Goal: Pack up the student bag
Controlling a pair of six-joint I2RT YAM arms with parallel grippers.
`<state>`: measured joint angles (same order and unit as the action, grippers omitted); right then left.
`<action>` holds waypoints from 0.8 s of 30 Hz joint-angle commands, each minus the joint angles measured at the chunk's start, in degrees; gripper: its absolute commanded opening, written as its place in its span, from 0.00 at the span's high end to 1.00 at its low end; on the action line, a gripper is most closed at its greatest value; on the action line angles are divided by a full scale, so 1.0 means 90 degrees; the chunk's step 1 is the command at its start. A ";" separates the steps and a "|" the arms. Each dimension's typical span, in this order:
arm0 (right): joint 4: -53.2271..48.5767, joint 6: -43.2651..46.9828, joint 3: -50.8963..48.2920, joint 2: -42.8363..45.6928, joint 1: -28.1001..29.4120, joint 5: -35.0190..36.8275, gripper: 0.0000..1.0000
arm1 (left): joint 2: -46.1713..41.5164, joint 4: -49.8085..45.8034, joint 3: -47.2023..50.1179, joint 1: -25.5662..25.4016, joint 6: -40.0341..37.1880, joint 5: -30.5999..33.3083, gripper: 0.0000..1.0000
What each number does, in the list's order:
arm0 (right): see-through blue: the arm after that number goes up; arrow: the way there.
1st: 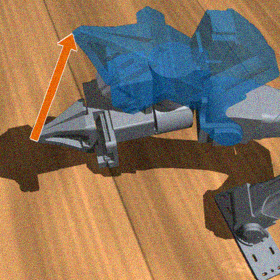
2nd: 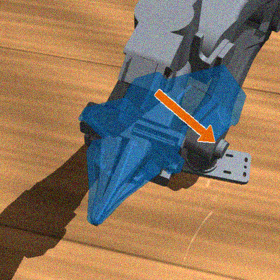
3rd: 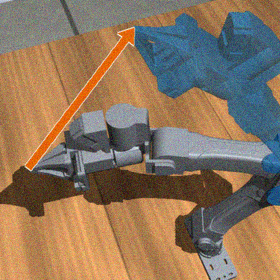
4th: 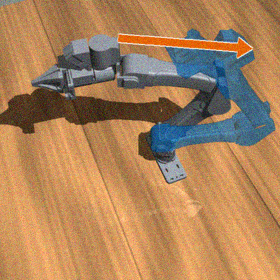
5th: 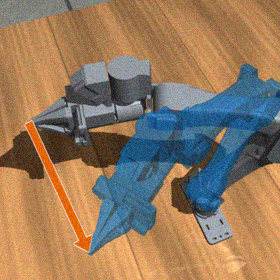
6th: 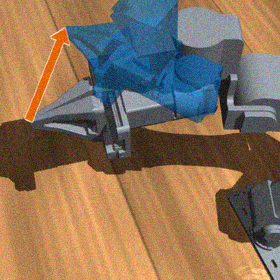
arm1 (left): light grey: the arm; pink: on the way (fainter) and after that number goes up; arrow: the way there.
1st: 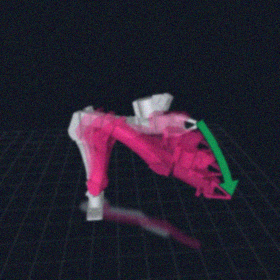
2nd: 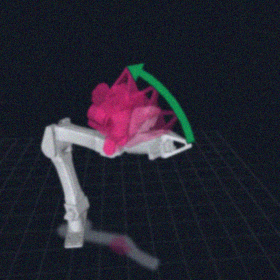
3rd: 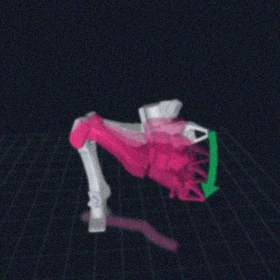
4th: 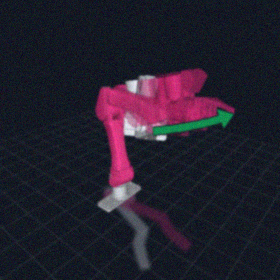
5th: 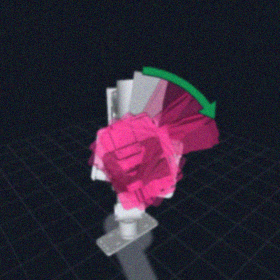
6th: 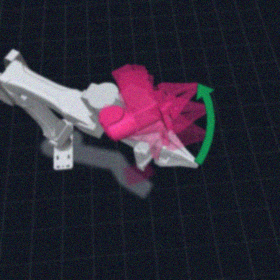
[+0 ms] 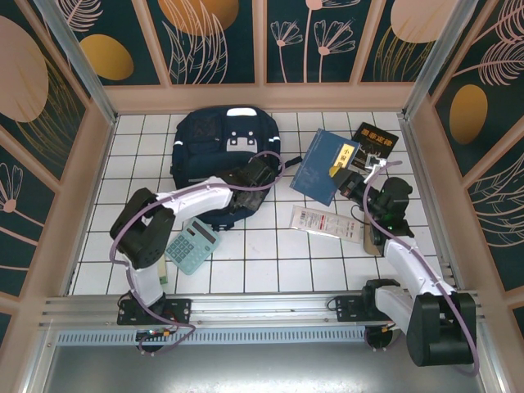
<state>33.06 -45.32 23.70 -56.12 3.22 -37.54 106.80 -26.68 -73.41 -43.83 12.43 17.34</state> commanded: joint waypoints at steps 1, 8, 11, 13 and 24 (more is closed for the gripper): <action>0.0376 -0.0033 -0.0007 0.0142 -0.0054 -0.0097 1.00 | 0.0329 -0.0419 -0.0267 -0.0022 -0.0399 0.0467 0.38; 0.0314 -0.0030 -0.0017 0.0120 -0.0089 -0.0058 1.00 | 0.0763 -0.0439 -0.0581 -0.0077 -0.0621 0.0474 0.48; 0.0301 -0.0042 -0.0035 0.0122 -0.0143 -0.0062 1.00 | 0.0897 -0.0351 -0.0808 -0.0108 -0.0630 0.0177 0.61; 0.0306 -0.0062 -0.0060 0.0127 -0.0181 -0.0062 1.00 | 0.1006 -0.0261 -0.0962 -0.0117 -0.0602 0.0081 0.80; 0.0226 -0.0187 -0.0209 0.0280 -0.0495 0.0061 1.00 | 0.2122 -0.0104 -0.3107 -0.0119 -0.0079 -0.0328 1.00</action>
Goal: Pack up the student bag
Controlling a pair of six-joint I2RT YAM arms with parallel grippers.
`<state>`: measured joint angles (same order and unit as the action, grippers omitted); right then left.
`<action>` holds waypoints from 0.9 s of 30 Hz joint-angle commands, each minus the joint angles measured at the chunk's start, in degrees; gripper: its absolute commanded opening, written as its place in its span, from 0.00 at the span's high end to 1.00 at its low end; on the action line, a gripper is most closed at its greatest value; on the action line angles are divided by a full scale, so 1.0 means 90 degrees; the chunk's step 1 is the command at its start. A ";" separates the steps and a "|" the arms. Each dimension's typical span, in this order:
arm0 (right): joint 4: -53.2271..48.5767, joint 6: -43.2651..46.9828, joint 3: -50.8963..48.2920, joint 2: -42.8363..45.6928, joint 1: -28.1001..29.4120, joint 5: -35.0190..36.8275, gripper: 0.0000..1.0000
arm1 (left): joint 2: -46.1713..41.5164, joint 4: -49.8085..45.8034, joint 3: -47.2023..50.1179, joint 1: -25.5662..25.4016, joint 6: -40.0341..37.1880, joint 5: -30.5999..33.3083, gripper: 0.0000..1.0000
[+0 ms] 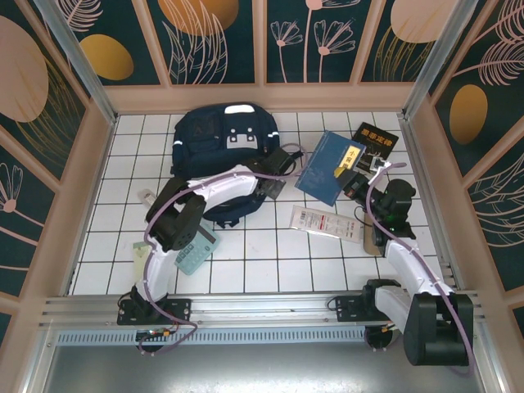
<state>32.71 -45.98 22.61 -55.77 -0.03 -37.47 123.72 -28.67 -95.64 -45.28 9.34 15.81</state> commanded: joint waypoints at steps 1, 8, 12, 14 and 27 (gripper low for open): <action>0.0262 -0.0148 -0.0125 0.0291 -0.0199 0.0089 1.00 | 0.0357 0.0055 -0.0907 0.0048 0.0312 -0.0172 1.00; 0.0273 -0.0321 -0.0237 0.0424 -0.0509 -0.0066 1.00 | -0.0144 -0.0596 -0.1025 0.0041 -0.0138 0.0035 0.77; 0.0262 -0.0355 -0.0237 0.0440 -0.0531 -0.0045 1.00 | -0.0854 -0.0817 -0.0016 0.0042 -0.0390 0.0163 0.64; 0.0279 -0.0388 -0.0237 0.0431 -0.0525 -0.0068 1.00 | -0.1157 -0.0819 0.0495 0.0042 -0.0412 0.0061 0.58; 0.0269 -0.0452 -0.0256 0.0434 -0.0590 -0.0123 1.00 | -0.0621 -0.0920 0.0921 0.0041 -0.0549 0.0359 0.44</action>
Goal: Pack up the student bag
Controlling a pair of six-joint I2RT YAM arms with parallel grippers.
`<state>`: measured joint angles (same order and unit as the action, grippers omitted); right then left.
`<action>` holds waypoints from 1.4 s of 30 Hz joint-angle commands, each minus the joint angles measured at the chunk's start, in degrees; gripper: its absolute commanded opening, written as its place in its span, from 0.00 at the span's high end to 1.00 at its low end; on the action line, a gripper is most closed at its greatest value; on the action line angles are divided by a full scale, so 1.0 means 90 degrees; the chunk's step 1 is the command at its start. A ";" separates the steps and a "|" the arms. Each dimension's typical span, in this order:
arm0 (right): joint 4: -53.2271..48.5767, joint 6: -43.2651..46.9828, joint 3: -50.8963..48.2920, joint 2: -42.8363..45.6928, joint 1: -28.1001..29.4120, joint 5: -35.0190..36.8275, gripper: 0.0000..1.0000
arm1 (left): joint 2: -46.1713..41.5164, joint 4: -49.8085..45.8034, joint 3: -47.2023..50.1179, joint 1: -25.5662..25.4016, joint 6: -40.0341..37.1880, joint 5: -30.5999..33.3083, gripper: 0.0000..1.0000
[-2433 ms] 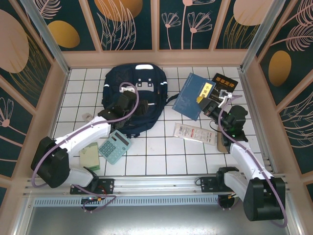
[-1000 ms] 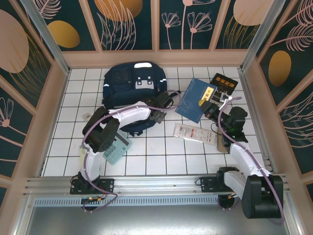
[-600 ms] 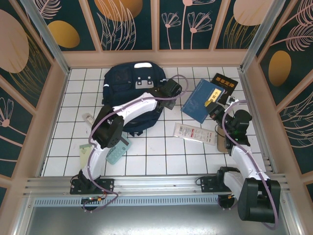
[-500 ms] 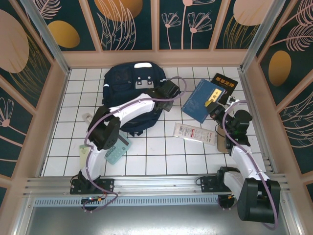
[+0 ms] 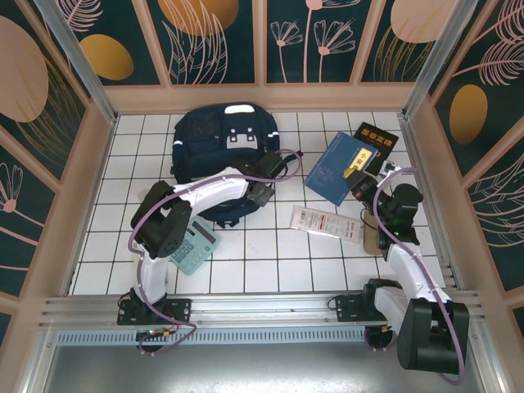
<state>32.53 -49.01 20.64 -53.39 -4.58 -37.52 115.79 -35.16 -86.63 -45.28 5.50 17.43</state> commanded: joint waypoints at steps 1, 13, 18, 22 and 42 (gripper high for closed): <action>0.0293 -0.0117 -0.0038 0.0169 -0.0091 -0.0131 1.00 | 0.0300 -0.0196 -0.0073 0.0046 -0.0122 0.0217 0.44; 0.0265 -0.0201 -0.0073 0.0189 -0.0215 -0.0168 1.00 | 0.0709 -0.0078 -0.0687 0.0040 0.0186 0.0091 1.00; 0.0290 -0.0222 -0.0116 0.0189 -0.0262 -0.0138 1.00 | 0.1009 -0.0264 -0.2311 0.0035 0.0849 -0.0489 1.00; 0.0313 -0.0221 -0.0136 0.0177 -0.0283 -0.0129 1.00 | 0.1414 -0.0385 -0.3558 0.0032 0.1264 -0.0892 1.00; 0.0428 -0.0294 -0.0175 0.0109 -0.0296 -0.0167 1.00 | 0.0213 -0.0072 -0.1025 0.0034 0.0118 -0.1035 0.49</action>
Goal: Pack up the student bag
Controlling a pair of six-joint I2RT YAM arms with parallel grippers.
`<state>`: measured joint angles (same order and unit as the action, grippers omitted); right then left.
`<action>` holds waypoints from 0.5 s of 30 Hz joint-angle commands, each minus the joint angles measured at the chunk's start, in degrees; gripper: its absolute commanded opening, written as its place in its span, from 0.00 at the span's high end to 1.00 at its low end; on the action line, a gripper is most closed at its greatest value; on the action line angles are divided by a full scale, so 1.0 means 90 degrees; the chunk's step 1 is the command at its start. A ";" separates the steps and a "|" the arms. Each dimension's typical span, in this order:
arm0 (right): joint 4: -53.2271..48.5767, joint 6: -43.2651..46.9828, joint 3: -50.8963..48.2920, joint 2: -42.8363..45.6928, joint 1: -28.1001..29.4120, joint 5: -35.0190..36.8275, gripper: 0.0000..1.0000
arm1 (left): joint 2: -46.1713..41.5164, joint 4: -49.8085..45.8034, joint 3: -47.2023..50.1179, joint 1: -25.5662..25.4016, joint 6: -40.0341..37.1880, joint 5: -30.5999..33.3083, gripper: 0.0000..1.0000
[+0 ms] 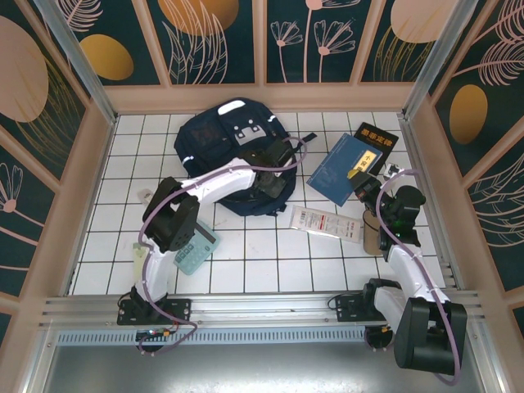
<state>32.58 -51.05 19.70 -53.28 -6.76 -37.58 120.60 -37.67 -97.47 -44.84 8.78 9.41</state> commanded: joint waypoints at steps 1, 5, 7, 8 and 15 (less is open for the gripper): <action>0.0418 -0.0061 -0.0070 0.0094 -0.0050 -0.0170 1.00 | -0.0297 0.0209 0.0203 -0.0015 -0.0279 -0.0156 0.45; 0.0417 -0.0073 -0.0070 0.0109 -0.0055 -0.0209 1.00 | -0.0198 0.0210 0.0186 -0.0012 -0.0310 -0.0291 0.41; 0.0402 -0.0070 -0.0075 0.0119 -0.0053 -0.0209 1.00 | -0.0175 0.0264 0.0178 -0.0015 -0.0321 -0.0470 0.40; 0.0394 -0.0066 -0.0079 0.0126 -0.0053 -0.0214 1.00 | -0.0165 0.0269 0.0144 -0.0017 -0.0311 -0.0594 0.40; 0.0394 -0.0075 -0.0070 0.0142 -0.0069 -0.0212 1.00 | 0.0012 0.0296 -0.0072 -0.0015 -0.0252 -0.0844 0.43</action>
<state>32.58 -51.40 19.20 -53.28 -6.83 -38.15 120.05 -35.27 -96.53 -44.86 7.07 2.96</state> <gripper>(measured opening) 0.120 0.580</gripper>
